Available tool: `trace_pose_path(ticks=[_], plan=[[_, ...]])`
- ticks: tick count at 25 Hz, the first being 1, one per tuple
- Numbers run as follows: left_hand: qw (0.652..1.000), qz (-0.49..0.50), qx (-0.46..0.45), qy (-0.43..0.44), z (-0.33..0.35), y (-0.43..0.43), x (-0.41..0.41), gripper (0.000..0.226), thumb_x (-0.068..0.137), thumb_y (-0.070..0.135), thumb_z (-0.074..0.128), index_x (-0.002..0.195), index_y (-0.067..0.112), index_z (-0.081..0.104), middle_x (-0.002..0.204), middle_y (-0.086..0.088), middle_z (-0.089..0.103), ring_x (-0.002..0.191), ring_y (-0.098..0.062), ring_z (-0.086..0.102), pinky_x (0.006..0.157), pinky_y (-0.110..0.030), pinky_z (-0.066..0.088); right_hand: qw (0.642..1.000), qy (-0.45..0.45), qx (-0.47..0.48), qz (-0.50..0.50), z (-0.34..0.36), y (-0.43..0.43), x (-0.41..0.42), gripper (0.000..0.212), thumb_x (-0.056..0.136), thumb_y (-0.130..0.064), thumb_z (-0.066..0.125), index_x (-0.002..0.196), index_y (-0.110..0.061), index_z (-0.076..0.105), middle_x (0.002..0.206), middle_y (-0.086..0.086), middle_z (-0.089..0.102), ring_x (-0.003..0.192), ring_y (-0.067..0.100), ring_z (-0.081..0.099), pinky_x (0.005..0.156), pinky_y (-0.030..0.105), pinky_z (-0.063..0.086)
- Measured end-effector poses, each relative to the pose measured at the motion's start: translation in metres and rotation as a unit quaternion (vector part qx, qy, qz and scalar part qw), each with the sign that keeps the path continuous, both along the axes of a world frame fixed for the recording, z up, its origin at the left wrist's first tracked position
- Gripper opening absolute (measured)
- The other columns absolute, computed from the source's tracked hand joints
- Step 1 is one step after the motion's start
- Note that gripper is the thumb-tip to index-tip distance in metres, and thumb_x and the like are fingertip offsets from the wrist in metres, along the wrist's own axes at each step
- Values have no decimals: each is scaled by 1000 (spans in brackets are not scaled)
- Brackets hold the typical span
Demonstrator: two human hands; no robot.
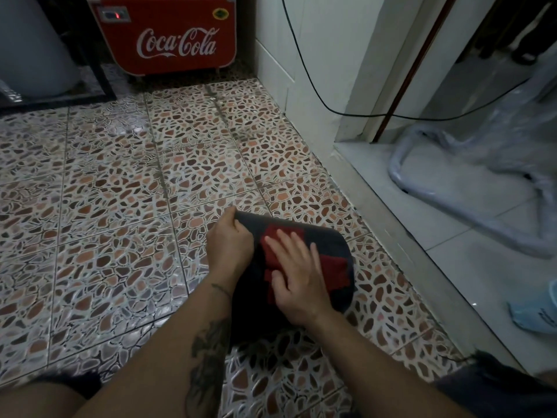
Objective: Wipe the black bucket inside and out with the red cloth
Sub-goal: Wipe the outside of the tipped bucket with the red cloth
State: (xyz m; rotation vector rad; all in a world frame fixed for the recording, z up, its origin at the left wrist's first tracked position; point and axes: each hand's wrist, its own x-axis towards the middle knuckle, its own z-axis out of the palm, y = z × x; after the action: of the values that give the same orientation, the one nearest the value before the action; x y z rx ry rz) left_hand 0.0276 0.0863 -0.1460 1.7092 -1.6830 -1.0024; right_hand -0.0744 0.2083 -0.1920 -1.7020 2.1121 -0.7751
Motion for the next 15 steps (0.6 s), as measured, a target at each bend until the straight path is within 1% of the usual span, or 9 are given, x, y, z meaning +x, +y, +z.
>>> trace_pose_path(ticks=[1,2,4,6,8,10,13,15], plan=[[1000,3,0,-1,0,-1,-1,49,96,20,35,142,28,51,133,-7,61,113,-28,59,98,-36,47,1000,20,1,-16,-7,13,-12,66,92,-37,36,156,-41,23,167,-11,19,154,10,2,122,47,-9],[1000,8,1,-4,1,-3,-3,49,96,19,34,142,26,51,135,-8,59,116,-28,57,98,-35,46,998,38,14,-52,-14,25,-28,65,94,-41,33,157,-42,18,168,-11,14,154,10,-2,122,50,-9],[1000,18,7,-14,3,-3,-6,49,96,18,34,141,24,52,137,-9,58,117,-30,56,96,-36,45,986,50,65,-147,-22,43,-58,62,97,-45,24,158,-42,11,169,-11,7,154,11,-5,121,57,-9],[999,32,18,-31,4,-6,-8,49,96,17,34,141,21,52,139,-10,56,121,-32,53,99,-39,42,972,39,117,-198,-21,40,-76,60,99,-43,20,159,-40,11,170,-8,6,155,16,-4,121,61,-7],[997,52,35,-43,3,-7,-9,48,96,16,35,142,18,50,142,-11,53,127,-33,49,100,-39,40,966,28,132,-222,-16,25,-72,60,99,-40,20,159,-38,12,170,-5,6,155,21,-5,121,58,-11],[996,66,38,-50,2,-11,-10,49,95,13,36,141,17,50,141,-11,53,127,-34,49,96,-38,40,973,18,112,-202,-8,9,-47,63,96,-40,19,159,-37,13,170,-4,7,155,22,-6,120,53,-14],[995,68,37,-61,1,-18,-10,51,94,12,37,143,21,50,140,-12,54,126,-35,50,99,-39,41,996,11,33,-85,-1,1,3,66,92,-42,24,158,-37,20,169,-6,14,155,18,-2,121,50,-15],[996,75,30,-48,1,-19,-9,51,92,14,38,141,20,51,140,-14,54,125,-35,50,100,-38,41,999,10,22,-42,2,-2,8,64,94,-40,27,157,-35,22,168,-6,15,155,17,-1,121,49,-13]])
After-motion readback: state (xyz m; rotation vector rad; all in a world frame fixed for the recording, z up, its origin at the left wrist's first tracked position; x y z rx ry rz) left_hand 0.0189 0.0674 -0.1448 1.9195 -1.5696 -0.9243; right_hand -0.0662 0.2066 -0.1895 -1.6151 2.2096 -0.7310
